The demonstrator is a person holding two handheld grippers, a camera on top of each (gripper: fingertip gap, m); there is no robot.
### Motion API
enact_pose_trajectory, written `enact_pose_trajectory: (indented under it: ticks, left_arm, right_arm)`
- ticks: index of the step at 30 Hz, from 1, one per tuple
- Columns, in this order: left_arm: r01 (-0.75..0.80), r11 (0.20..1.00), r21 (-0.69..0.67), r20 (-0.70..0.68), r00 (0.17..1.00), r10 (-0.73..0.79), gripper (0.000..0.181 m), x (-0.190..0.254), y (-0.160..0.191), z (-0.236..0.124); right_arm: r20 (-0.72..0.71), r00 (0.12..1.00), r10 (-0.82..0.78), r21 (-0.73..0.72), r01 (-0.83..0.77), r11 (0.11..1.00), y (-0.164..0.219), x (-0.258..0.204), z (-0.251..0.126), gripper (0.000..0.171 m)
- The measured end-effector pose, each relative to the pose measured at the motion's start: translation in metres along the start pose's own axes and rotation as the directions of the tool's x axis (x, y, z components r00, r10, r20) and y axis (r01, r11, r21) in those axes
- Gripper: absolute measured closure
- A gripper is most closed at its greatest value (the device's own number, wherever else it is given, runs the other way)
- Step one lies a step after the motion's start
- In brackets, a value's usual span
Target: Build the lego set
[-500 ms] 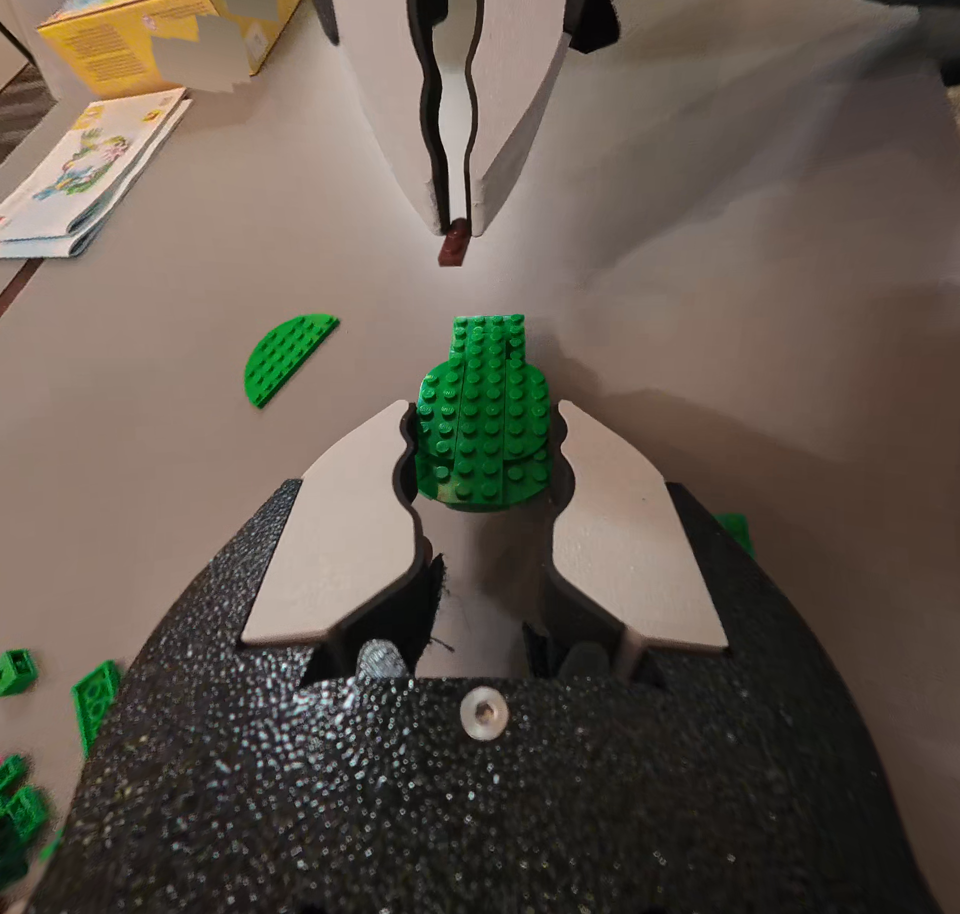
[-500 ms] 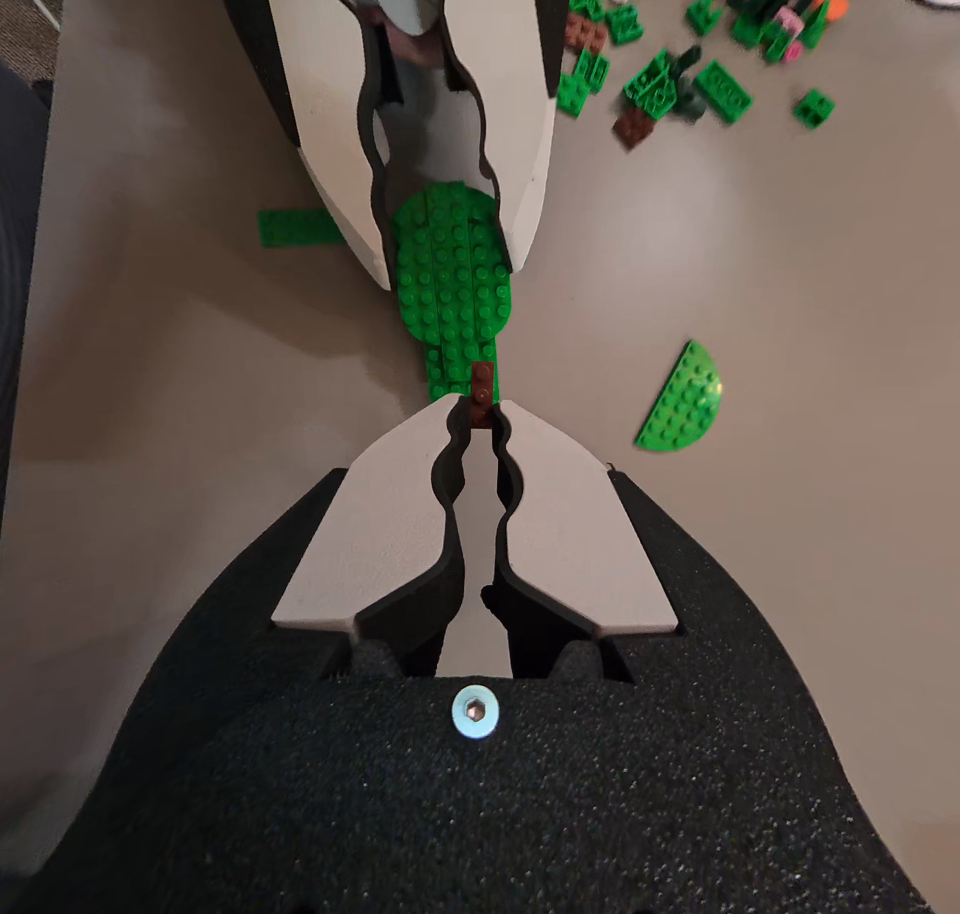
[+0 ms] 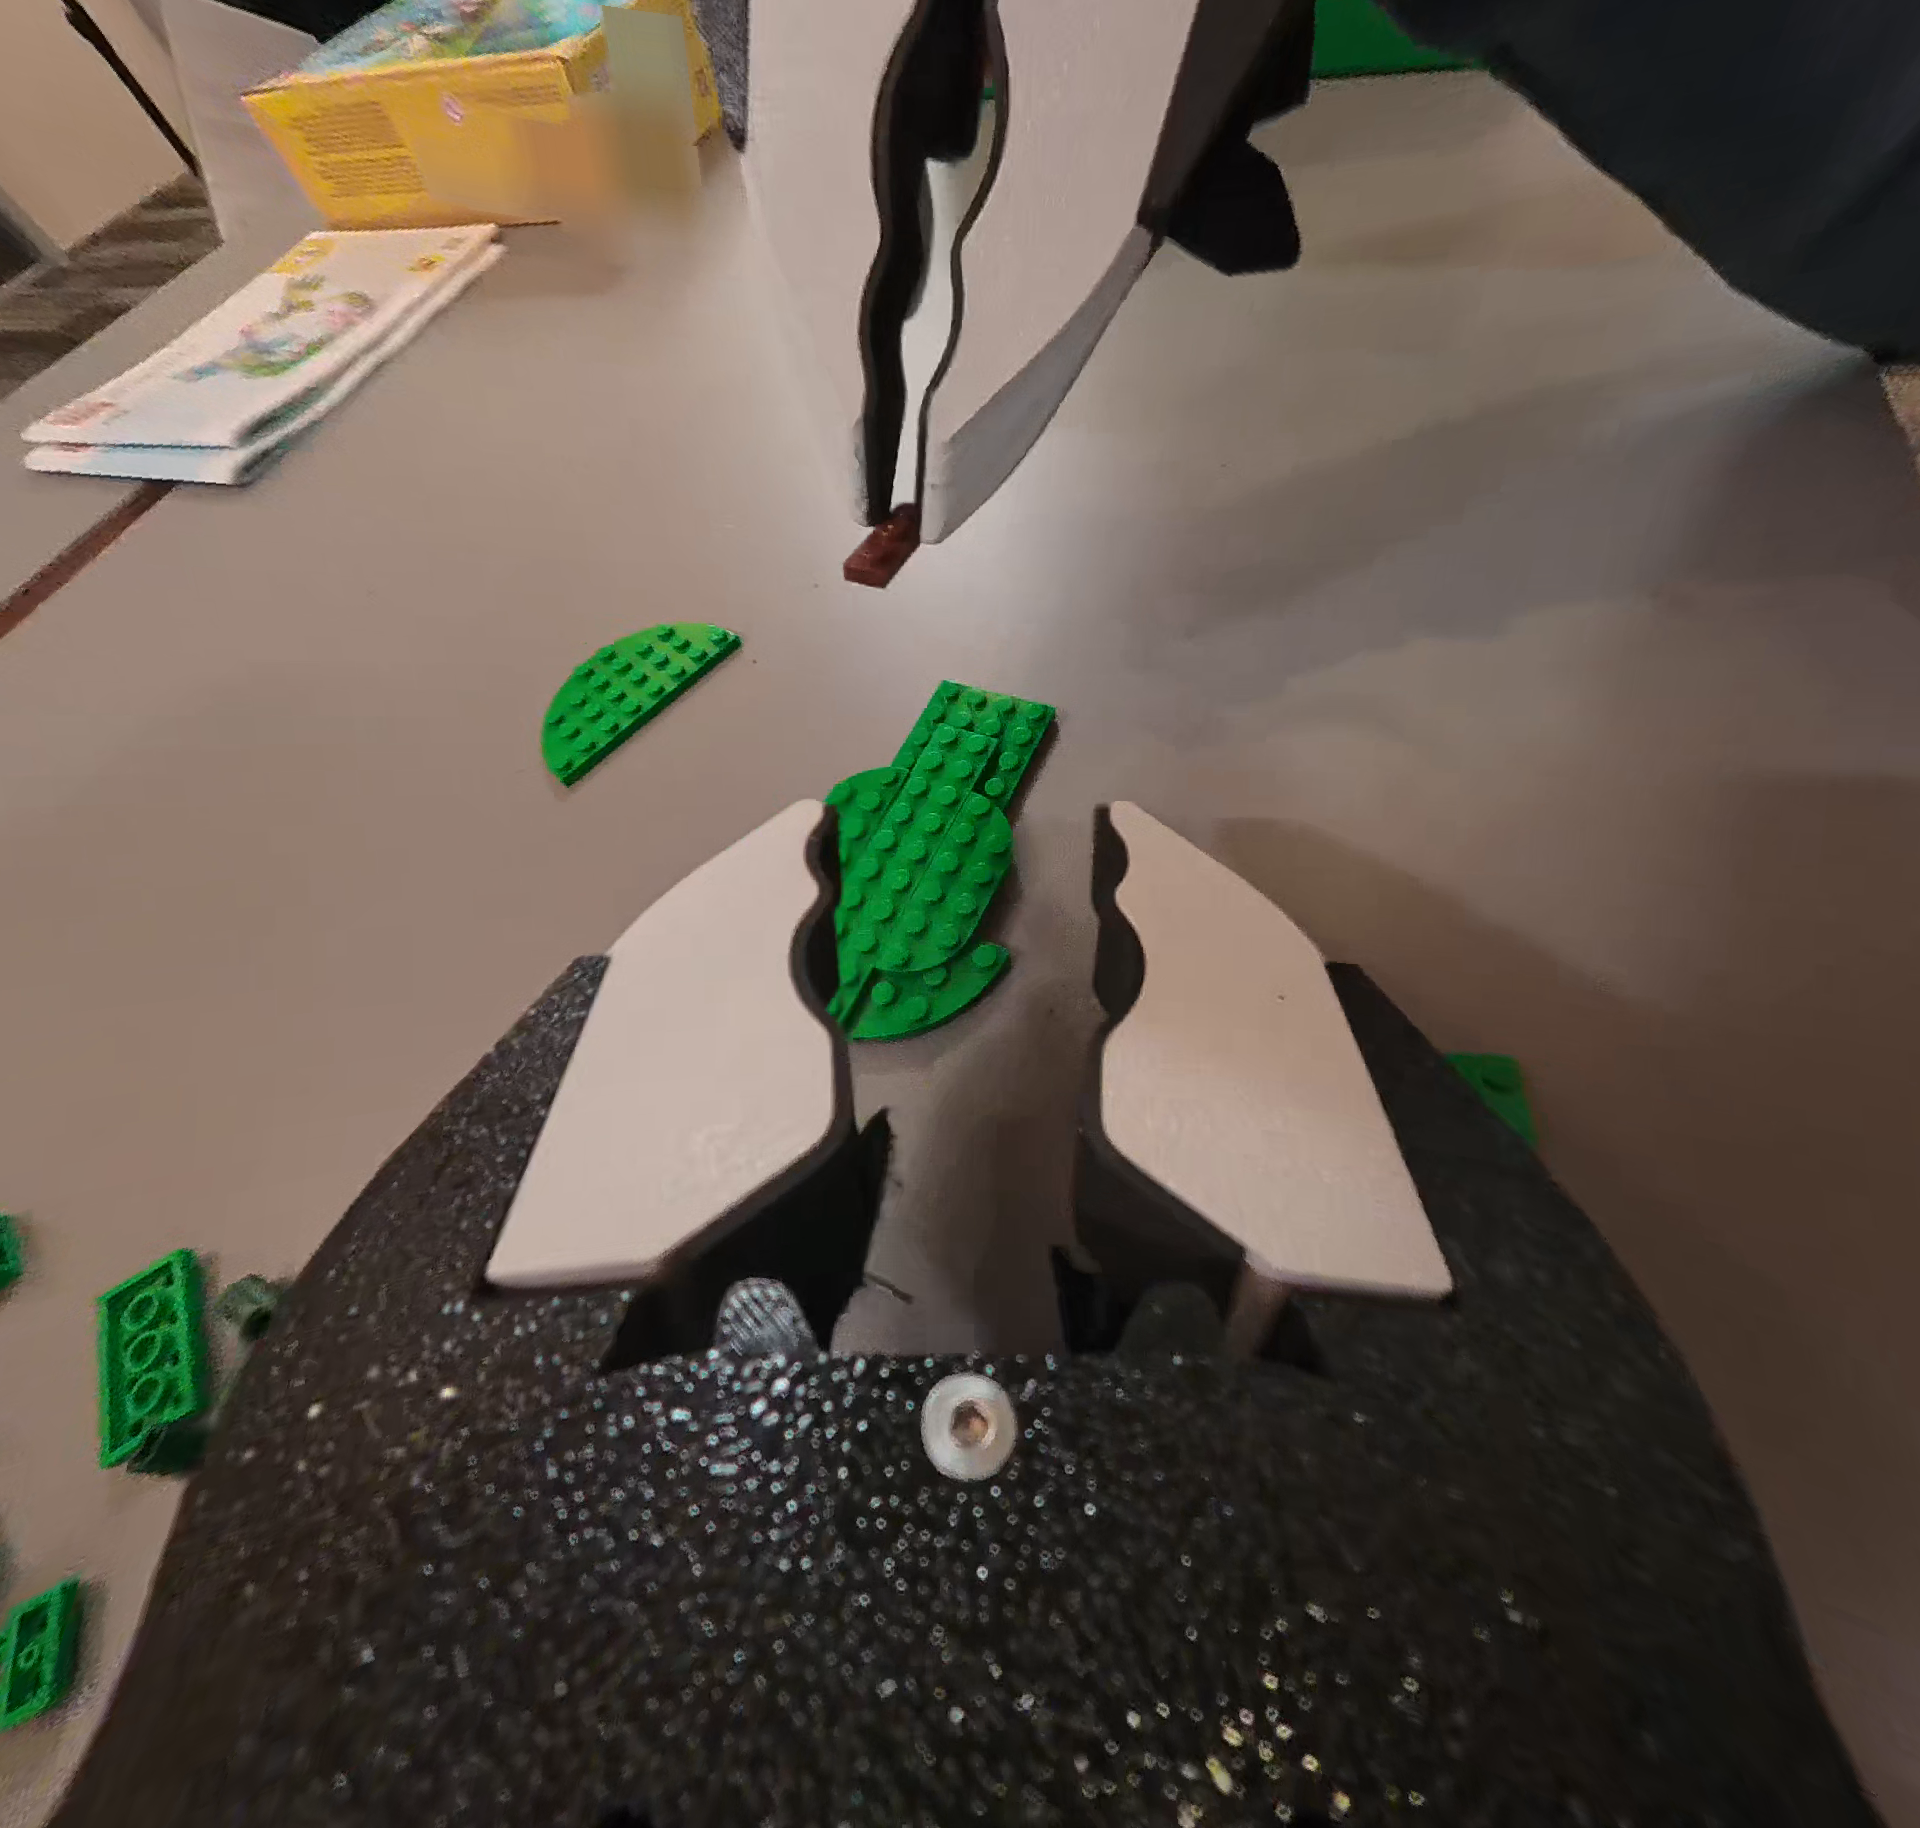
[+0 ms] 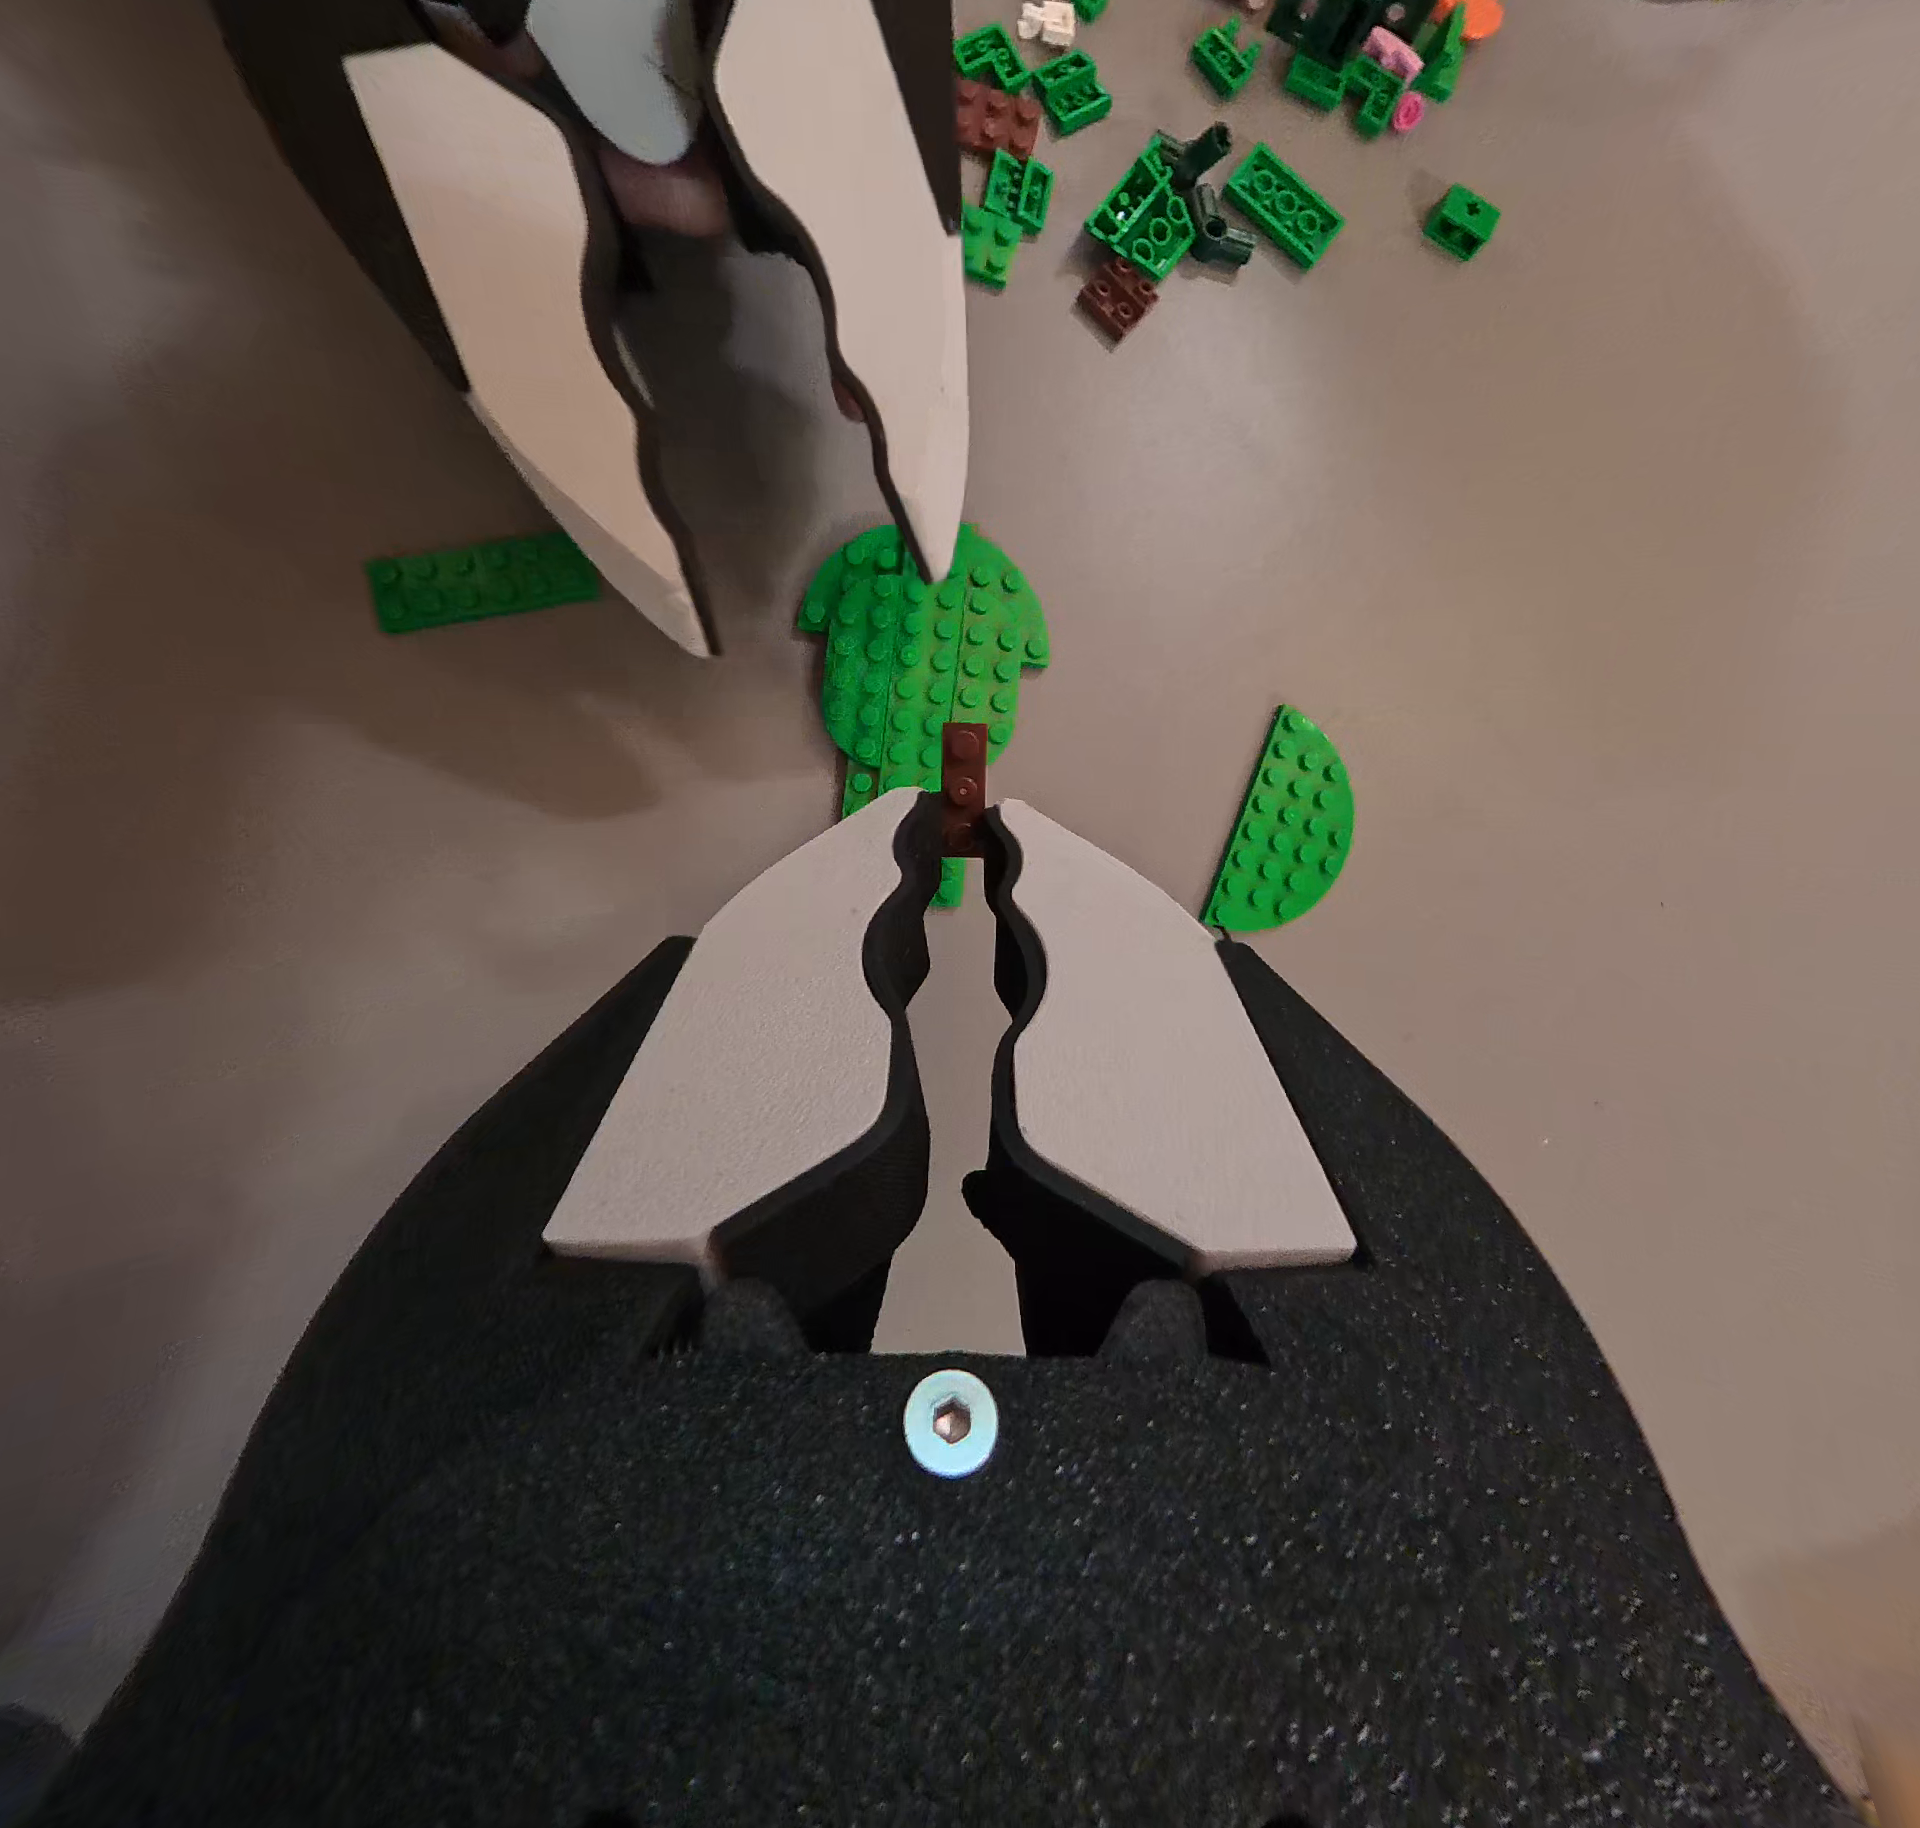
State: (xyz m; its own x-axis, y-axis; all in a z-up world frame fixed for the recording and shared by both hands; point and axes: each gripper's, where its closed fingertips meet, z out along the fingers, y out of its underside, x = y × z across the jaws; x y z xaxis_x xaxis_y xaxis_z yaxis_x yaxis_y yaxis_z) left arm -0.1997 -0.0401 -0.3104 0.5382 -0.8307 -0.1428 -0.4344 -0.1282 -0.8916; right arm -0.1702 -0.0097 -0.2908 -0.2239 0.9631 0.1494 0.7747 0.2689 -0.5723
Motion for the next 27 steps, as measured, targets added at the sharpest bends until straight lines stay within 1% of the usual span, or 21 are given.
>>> enact_pose_trajectory:
  ticks: [3,6,8,10,13,18,22,27]
  left_arm:
    - [-0.039,0.998,0.059,0.073,0.997,0.035,0.129,-0.008,-0.005,-0.008]
    - [-0.042,0.992,0.118,0.115,0.993,0.028,0.128,-0.015,-0.013,-0.016]
    - [-0.025,0.987,0.161,0.121,0.993,0.006,0.128,-0.017,-0.019,-0.021]
    - [-0.025,0.981,0.192,0.136,0.991,-0.002,0.128,-0.019,-0.023,-0.025]
    - [-0.026,0.971,0.236,0.173,0.985,-0.016,0.128,-0.025,-0.027,-0.028]
    - [0.106,0.933,0.345,0.119,0.981,-0.155,0.126,-0.031,-0.033,-0.035]
    - [0.119,0.908,0.402,0.141,0.972,-0.19,0.126,-0.041,-0.036,-0.044]
    - [0.173,0.891,0.419,0.103,0.966,-0.236,0.127,-0.044,-0.036,-0.045]
  right_arm:
    - [-0.028,0.999,0.026,0.056,-0.025,0.998,-0.002,0.005,0.002,0.164]
    - [-0.009,0.999,0.044,0.135,-0.042,0.99,-0.007,0.006,0.008,0.164]
    - [0.006,0.999,0.037,0.122,-0.037,0.992,-0.001,0.005,0.012,0.164]
    - [-0.015,0.999,0.038,0.108,-0.037,0.993,0.007,0.009,0.014,0.164]
    - [-0.021,0.998,0.067,0.148,-0.063,0.987,0.008,0.015,0.013,0.164]
    - [-0.049,0.996,0.077,0.208,-0.066,0.976,0.002,0.023,0.008,0.164]
    - [-0.053,0.995,0.083,0.218,-0.069,0.974,0.003,0.024,0.007,0.164]
    - [-0.051,0.995,0.087,0.2,-0.076,0.977,0.009,0.024,0.011,0.164]
